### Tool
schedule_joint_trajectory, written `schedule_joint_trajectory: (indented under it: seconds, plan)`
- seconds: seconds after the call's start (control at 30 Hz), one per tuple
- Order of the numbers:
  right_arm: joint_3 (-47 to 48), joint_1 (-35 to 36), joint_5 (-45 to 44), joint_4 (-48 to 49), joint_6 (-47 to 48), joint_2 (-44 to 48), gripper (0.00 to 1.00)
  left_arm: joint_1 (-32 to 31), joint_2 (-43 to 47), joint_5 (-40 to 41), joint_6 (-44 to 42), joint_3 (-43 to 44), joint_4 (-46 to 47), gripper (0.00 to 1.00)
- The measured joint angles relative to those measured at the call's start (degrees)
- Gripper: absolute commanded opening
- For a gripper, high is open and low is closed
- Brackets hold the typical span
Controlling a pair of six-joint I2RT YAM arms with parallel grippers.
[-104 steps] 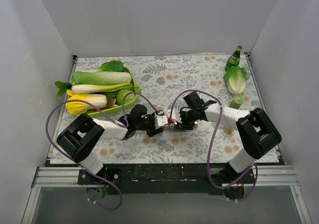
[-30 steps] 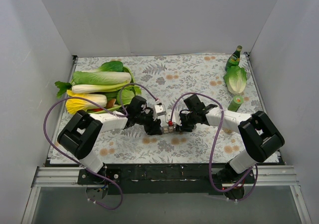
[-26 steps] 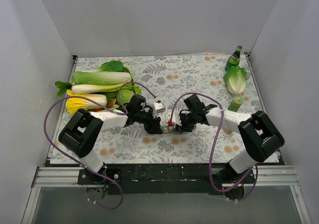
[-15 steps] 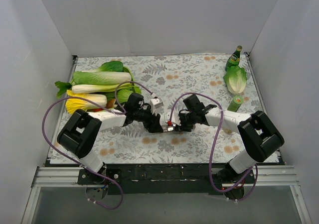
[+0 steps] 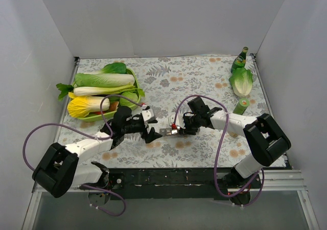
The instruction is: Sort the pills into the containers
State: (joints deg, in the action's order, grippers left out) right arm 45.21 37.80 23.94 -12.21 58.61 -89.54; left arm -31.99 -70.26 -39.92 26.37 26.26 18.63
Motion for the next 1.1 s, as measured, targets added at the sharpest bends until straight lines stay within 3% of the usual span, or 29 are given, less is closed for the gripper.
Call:
schedule_joint_trajectory:
  seconds: [0.37,0.6,1.1]
  plan:
    - [0.0,0.0,0.0,0.26,-0.17,-0.09,0.34,-4.92,-3.61,7.67,-12.04,-2.75,0.98,0.75]
    - [0.0,0.07,-0.02,0.33,-0.17,-0.09,0.34,-5.75,-9.94,11.39,-13.68,-0.7,1.62,0.73]
    - [0.0,0.09,-0.28,0.83,-0.37,-0.17,0.34,-6.08,-12.92,15.85,-13.0,2.27,2.23,0.63]
